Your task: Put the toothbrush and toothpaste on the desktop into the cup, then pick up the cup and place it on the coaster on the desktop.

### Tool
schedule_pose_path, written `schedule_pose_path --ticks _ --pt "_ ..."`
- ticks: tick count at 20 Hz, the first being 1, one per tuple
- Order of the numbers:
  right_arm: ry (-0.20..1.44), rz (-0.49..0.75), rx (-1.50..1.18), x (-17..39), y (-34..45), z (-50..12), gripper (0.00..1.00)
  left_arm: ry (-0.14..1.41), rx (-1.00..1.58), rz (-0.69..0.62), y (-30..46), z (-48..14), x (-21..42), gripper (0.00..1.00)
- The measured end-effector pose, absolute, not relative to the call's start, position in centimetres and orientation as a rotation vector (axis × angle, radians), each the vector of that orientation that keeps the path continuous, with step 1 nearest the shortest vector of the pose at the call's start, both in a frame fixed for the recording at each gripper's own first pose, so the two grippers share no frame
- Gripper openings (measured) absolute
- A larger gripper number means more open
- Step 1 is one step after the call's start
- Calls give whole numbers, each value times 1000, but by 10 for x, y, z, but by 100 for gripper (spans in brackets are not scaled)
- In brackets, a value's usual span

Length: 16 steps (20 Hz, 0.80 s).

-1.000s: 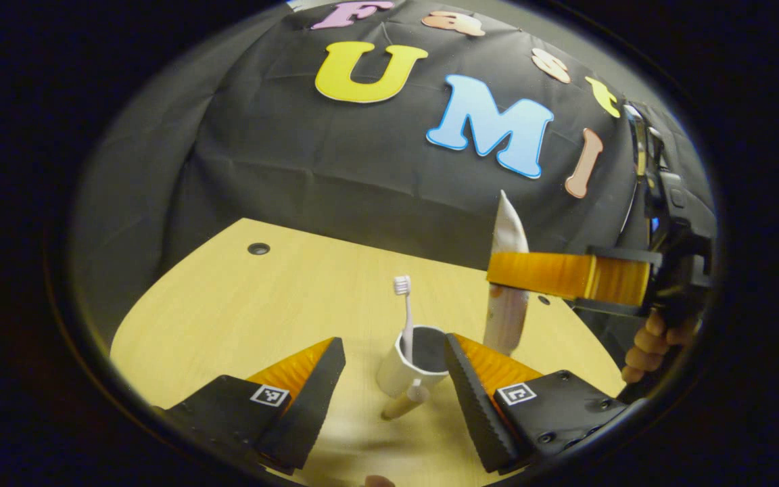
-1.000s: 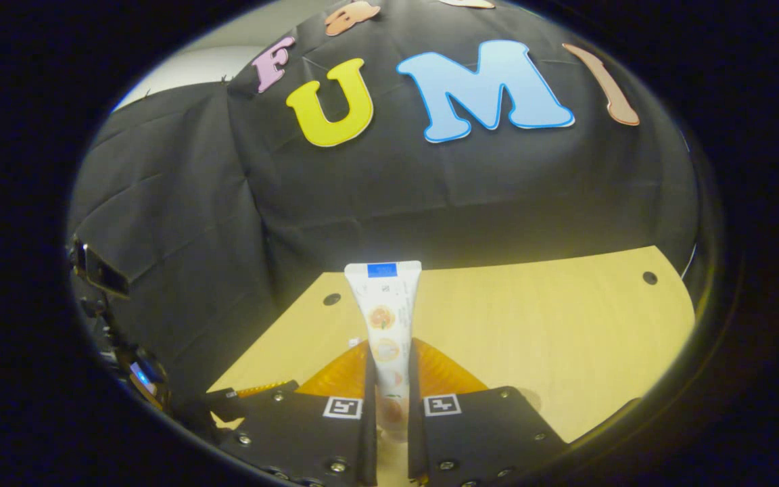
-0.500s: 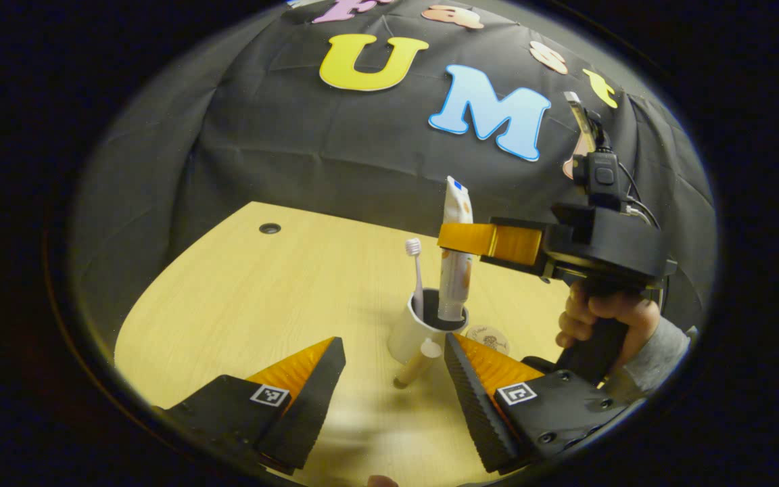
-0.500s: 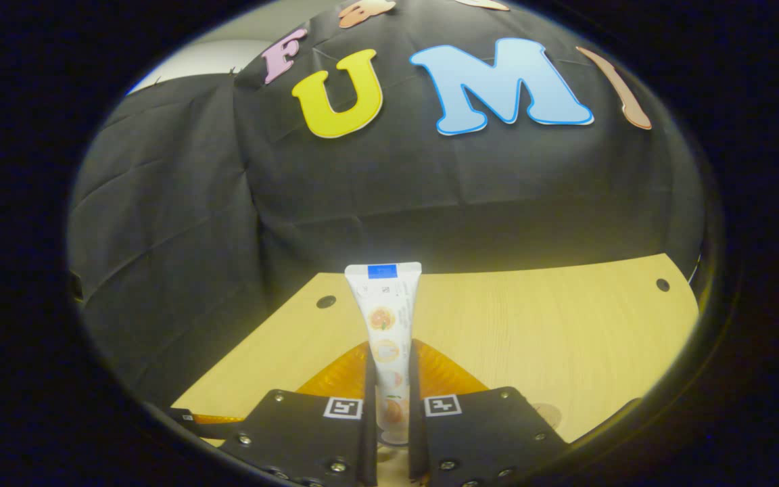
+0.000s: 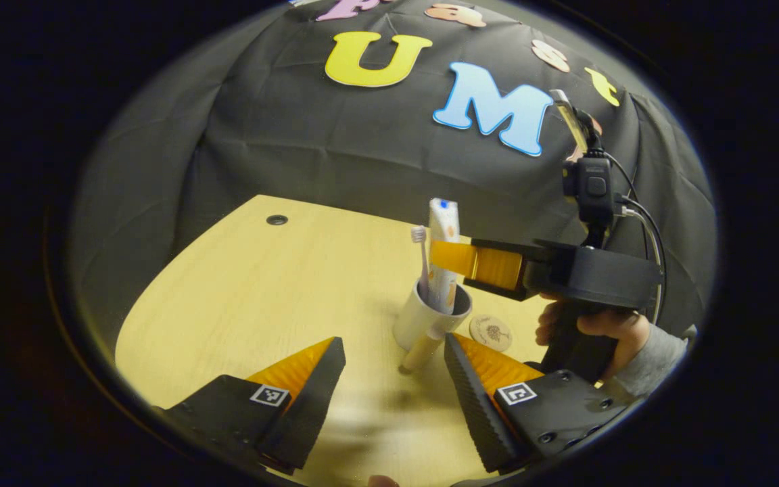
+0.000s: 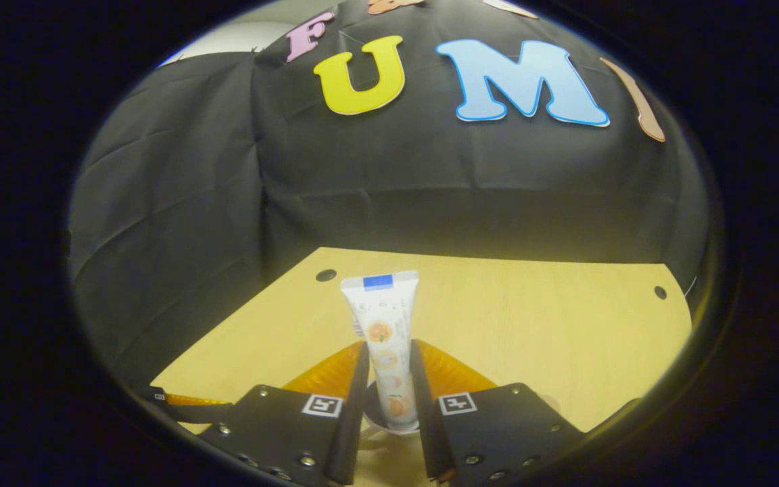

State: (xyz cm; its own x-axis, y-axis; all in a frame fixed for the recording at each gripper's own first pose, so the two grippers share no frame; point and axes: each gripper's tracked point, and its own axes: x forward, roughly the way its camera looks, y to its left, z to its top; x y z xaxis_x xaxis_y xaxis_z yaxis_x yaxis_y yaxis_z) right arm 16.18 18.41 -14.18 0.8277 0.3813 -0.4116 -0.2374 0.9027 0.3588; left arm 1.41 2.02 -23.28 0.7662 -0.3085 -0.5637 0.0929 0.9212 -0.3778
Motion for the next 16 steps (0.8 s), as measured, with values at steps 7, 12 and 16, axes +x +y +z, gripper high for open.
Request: schedule_pose_path --ticks 7,12,16 --pt "502 325 324 151 171 -131 88 670 -334 -236 9 -232 14 96" --pt "456 297 366 145 149 -107 88 683 -327 -252 -2 -237 20 96" --pt "429 250 386 136 121 -91 88 702 -302 -273 -15 -242 29 100"
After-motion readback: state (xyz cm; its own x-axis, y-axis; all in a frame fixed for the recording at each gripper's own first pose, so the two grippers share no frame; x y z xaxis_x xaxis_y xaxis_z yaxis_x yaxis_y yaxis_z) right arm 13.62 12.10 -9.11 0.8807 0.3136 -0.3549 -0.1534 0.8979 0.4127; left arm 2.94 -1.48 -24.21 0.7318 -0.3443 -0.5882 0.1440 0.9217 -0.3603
